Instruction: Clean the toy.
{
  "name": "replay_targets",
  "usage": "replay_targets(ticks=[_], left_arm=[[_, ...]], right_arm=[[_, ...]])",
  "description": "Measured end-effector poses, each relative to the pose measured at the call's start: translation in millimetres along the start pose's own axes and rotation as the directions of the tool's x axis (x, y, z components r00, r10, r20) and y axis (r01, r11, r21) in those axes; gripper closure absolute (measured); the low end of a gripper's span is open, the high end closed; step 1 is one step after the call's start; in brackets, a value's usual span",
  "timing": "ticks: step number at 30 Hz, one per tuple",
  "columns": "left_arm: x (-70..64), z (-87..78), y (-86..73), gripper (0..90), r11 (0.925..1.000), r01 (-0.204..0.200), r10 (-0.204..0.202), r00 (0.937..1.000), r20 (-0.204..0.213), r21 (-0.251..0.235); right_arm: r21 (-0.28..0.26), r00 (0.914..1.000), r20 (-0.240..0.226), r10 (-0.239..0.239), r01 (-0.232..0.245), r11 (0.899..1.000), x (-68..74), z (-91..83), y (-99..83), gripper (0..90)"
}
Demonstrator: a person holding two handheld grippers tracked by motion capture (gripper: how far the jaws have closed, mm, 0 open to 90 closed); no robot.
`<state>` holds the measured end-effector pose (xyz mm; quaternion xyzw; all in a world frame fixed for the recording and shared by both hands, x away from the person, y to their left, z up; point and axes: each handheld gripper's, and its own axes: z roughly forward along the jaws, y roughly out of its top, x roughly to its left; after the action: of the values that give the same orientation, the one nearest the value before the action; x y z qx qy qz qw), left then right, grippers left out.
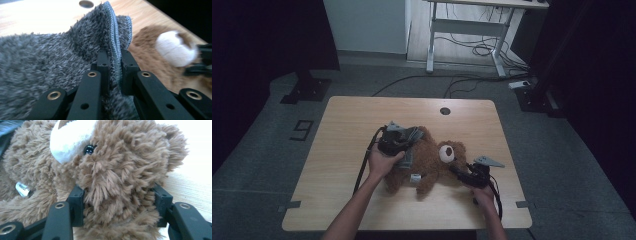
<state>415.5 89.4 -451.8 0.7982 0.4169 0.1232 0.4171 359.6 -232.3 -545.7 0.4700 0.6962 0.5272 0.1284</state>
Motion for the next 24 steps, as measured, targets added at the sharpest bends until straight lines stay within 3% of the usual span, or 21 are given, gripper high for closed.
replay_targets(ticks=[4,7,10,13,14,15,16,17,18,21,23,24], left_arm=[[13.2,3.3,-8.5,79.8,0.9980,0.062,-0.062,0.9979,0.018,-0.015],[24.4,1.3,-15.4,80.1,0.9979,0.065,-0.065,0.9966,-0.051,-0.002],[39.8,1.7,-24.4,80.2,0.9934,0.114,-0.113,0.9914,-0.066,0.012],[47.4,3.7,-30.1,80.1,0.9918,0.126,-0.123,0.9885,-0.087,0.023],[53.0,6.1,-34.5,80.0,0.9916,0.123,-0.117,0.9847,-0.129,0.040],[53.0,6.1,-34.5,80.0,0.9916,0.123,-0.117,0.9847,-0.129,0.040],[60.5,8.1,-39.6,79.9,0.9874,0.147,-0.137,0.9790,-0.151,0.058],[60.5,8.1,-39.6,79.9,0.9874,0.147,-0.137,0.9790,-0.151,0.058],[66.6,6.5,-44.2,80.0,0.9828,0.176,-0.166,0.9745,-0.151,0.056],[67.2,1.6,-43.8,80.0,0.9835,0.176,-0.169,0.9754,-0.142,0.040],[62.3,-7.5,-38.0,80.0,0.9878,0.155,-0.152,0.9777,-0.145,0.012],[54.9,-15.5,-29.0,80.0,0.9928,0.120,-0.120,0.9817,-0.148,-0.009]], right_arm=[[-0.003,1.0000,-0.001,0.000,0.000,1.000,0.2,0.2,0.1,43.5],[-0.002,1.0000,-0.001,-0.001,0.001,1.000,0.3,0.2,0.2,43.5],[-0.004,1.0000,0.001,0.000,0.000,1.000,0.7,0.4,0.2,43.5],[-0.006,1.0000,0.001,0.004,-0.004,1.000,0.7,0.7,0.2,43.5],[-0.005,1.0000,0.001,0.005,-0.005,1.000,0.5,0.6,0.3,43.5],[-0.005,1.0000,0.001,0.005,-0.005,1.000,0.5,0.6,0.3,43.5],[-0.006,1.0000,0.001,0.006,-0.006,1.000,0.5,0.7,0.3,43.5],[-0.006,1.0000,0.001,0.005,-0.005,1.000,0.5,0.7,0.3,43.5],[-0.005,1.0000,0.000,0.005,-0.005,1.000,0.4,0.6,0.3,43.5],[-0.003,1.0000,-0.002,0.003,-0.003,1.000,-0.1,0.4,0.3,43.5],[-0.002,1.0000,-0.003,0.004,-0.004,1.000,-0.6,0.4,0.3,43.5],[-0.001,1.0000,-0.002,0.004,-0.004,1.000,-0.6,0.3,0.2,43.5]])
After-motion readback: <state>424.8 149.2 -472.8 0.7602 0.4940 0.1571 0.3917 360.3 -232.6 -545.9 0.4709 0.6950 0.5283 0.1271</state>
